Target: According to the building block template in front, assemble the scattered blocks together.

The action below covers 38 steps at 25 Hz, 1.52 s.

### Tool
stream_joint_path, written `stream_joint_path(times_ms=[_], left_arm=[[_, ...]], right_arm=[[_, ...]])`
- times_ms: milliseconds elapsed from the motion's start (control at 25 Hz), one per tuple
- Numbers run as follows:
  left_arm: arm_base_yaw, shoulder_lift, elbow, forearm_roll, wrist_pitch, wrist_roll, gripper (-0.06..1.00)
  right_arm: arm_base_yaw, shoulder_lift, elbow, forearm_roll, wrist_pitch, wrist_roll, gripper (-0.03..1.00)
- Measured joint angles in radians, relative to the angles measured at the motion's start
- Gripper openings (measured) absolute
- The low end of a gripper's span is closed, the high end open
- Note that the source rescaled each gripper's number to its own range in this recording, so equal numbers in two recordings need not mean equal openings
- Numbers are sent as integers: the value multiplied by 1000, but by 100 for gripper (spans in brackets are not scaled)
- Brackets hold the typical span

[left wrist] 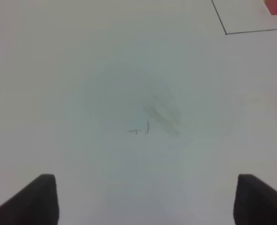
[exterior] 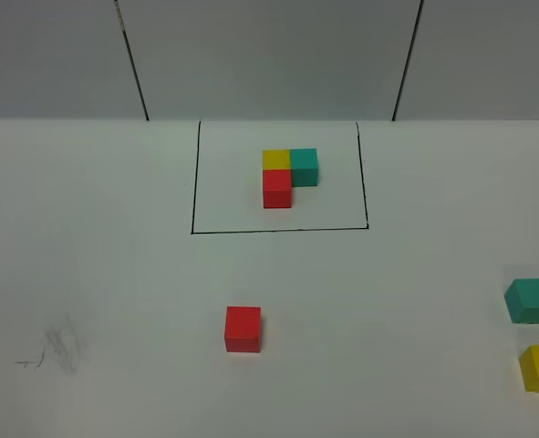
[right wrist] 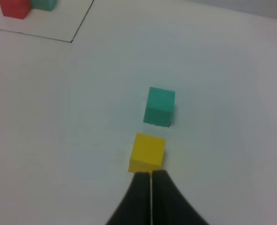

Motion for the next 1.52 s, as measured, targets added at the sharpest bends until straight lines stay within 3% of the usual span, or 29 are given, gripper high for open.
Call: stream_joint_path(times_ms=[1520], left_arm=[[0,-1,2,0,0,0,82]], right_arm=[[0,2,0,-3,0,10,1]])
